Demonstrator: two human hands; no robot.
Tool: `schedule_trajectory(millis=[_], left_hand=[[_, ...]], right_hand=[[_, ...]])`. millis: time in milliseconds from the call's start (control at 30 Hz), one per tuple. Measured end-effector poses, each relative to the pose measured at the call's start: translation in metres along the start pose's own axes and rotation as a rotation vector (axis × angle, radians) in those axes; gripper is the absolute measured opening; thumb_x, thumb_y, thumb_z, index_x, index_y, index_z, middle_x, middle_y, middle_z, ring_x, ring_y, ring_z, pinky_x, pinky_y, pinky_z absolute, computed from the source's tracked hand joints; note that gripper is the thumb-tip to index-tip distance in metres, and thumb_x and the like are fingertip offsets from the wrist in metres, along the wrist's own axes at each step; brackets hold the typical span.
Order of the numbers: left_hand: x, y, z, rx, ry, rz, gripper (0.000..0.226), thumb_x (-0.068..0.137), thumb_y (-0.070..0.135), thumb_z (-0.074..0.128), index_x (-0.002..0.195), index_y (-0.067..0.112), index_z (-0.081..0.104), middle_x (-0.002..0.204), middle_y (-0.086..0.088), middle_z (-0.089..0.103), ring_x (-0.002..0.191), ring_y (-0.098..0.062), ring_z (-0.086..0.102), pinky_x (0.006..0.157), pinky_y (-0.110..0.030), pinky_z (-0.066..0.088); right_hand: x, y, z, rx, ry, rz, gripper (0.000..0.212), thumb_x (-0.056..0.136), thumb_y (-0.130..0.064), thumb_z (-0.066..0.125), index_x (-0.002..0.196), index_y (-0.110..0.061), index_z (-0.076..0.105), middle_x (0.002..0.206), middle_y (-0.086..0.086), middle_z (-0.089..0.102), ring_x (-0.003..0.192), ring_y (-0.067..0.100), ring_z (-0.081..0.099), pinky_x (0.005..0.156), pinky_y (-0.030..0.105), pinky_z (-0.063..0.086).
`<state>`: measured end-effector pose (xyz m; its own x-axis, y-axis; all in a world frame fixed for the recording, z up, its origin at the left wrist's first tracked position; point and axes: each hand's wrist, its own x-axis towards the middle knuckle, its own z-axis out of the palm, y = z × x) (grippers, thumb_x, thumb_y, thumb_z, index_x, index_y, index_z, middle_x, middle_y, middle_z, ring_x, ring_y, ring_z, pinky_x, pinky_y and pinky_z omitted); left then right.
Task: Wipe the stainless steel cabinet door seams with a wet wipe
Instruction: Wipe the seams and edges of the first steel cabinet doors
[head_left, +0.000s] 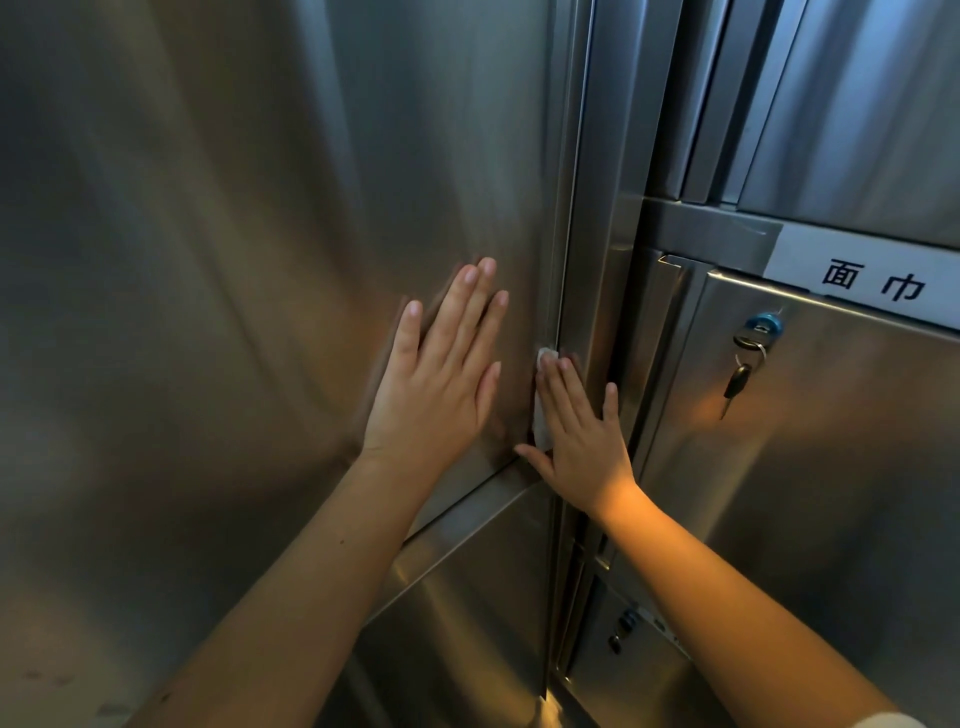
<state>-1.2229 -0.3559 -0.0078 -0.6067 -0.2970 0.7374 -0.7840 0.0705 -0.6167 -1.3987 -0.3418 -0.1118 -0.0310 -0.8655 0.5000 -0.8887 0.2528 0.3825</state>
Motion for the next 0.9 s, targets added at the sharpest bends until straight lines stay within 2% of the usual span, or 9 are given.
schedule_trajectory(millis=[67, 133, 233, 267, 400, 500, 567, 733, 900], left_hand=[[0.000, 0.000, 0.000, -0.009, -0.006, -0.002, 0.057, 0.098, 0.037, 0.010, 0.149, 0.012, 0.009, 0.153, -0.005, 0.003, 0.141, -0.019, 0.007, 0.109, -0.046, -0.004], [0.000, 0.000, 0.000, -0.015, -0.009, 0.004, 0.057, 0.098, 0.037, 0.010, 0.149, 0.012, 0.008, 0.153, -0.006, 0.002, 0.141, -0.020, 0.007, 0.110, -0.047, -0.002], [0.000, 0.000, 0.000, -0.016, 0.011, 0.004, 0.057, 0.098, 0.037, 0.010, 0.149, 0.012, 0.010, 0.153, -0.005, 0.004, 0.140, -0.020, 0.007, 0.110, -0.042, 0.004], [0.000, 0.000, 0.000, -0.016, 0.016, 0.003, 0.057, 0.098, 0.037, 0.010, 0.149, 0.012, 0.010, 0.153, -0.005, 0.004, 0.140, -0.020, 0.007, 0.110, -0.042, 0.004], [0.001, -0.001, -0.001, -0.014, 0.019, -0.005, 0.056, 0.099, 0.037, 0.011, 0.149, 0.012, 0.011, 0.153, -0.005, 0.004, 0.140, -0.019, 0.007, 0.109, -0.046, -0.002], [0.000, -0.001, 0.000, -0.015, 0.017, -0.011, 0.056, 0.099, 0.037, 0.010, 0.149, 0.012, 0.010, 0.153, -0.006, 0.003, 0.141, -0.020, 0.006, 0.109, -0.045, -0.004], [0.000, 0.000, 0.000, -0.015, 0.011, -0.011, 0.056, 0.099, 0.036, 0.008, 0.149, 0.012, 0.008, 0.153, -0.007, 0.001, 0.141, -0.020, 0.004, 0.109, -0.045, -0.005], [0.001, 0.000, 0.000, -0.030, 0.006, -0.012, 0.055, 0.099, 0.034, 0.007, 0.149, 0.011, 0.010, 0.153, -0.007, 0.003, 0.141, -0.020, 0.007, 0.111, -0.045, 0.001], [0.006, 0.000, -0.003, -0.162, 0.062, -0.071, 0.052, 0.097, 0.029, 0.020, 0.144, 0.009, 0.032, 0.151, -0.010, 0.024, 0.139, -0.021, 0.023, 0.110, -0.044, 0.010]], right_hand=[[-0.014, -0.002, 0.009, 0.045, -0.043, -0.052, 0.078, 0.088, -0.061, -0.008, 0.148, -0.012, -0.004, 0.149, 0.002, -0.033, 0.136, 0.013, -0.031, 0.104, 0.049, -0.023], [-0.026, 0.001, 0.014, 0.023, -0.055, -0.095, 0.074, 0.090, -0.054, -0.014, 0.149, -0.018, 0.011, 0.155, -0.002, -0.018, 0.135, 0.011, -0.032, 0.105, 0.047, -0.022], [-0.025, 0.010, 0.009, -0.012, -0.037, -0.119, 0.070, 0.092, -0.054, -0.004, 0.145, -0.021, 0.028, 0.153, -0.004, 0.007, 0.135, 0.010, -0.031, 0.106, 0.048, -0.019], [-0.019, 0.013, 0.005, -0.002, -0.003, -0.111, 0.068, 0.093, -0.053, -0.001, 0.145, -0.020, 0.028, 0.152, -0.003, 0.007, 0.137, 0.009, -0.029, 0.106, 0.048, -0.019], [-0.002, 0.020, -0.006, -0.021, 0.030, -0.080, 0.067, 0.094, -0.053, -0.004, 0.148, -0.017, 0.015, 0.155, 0.000, -0.012, 0.139, 0.012, -0.023, 0.104, 0.051, -0.021], [-0.013, 0.016, 0.000, 0.066, 0.002, -0.114, 0.069, 0.092, -0.055, 0.011, 0.146, -0.016, 0.026, 0.153, 0.000, 0.012, 0.139, 0.012, -0.023, 0.106, 0.049, -0.020], [-0.025, 0.011, 0.006, 0.079, -0.048, -0.150, 0.068, 0.089, -0.055, 0.014, 0.143, -0.019, 0.033, 0.151, -0.003, 0.018, 0.138, 0.011, -0.026, 0.106, 0.048, -0.021], [-0.028, 0.008, 0.007, 0.107, -0.091, -0.127, 0.066, 0.088, -0.054, 0.013, 0.141, -0.022, 0.035, 0.149, -0.007, 0.021, 0.136, 0.007, -0.028, 0.107, 0.046, -0.021], [-0.023, 0.013, -0.004, 0.017, -0.080, -0.098, 0.064, 0.089, -0.052, 0.006, 0.143, -0.025, 0.028, 0.149, -0.011, 0.013, 0.133, 0.008, -0.035, 0.106, 0.045, -0.021]])
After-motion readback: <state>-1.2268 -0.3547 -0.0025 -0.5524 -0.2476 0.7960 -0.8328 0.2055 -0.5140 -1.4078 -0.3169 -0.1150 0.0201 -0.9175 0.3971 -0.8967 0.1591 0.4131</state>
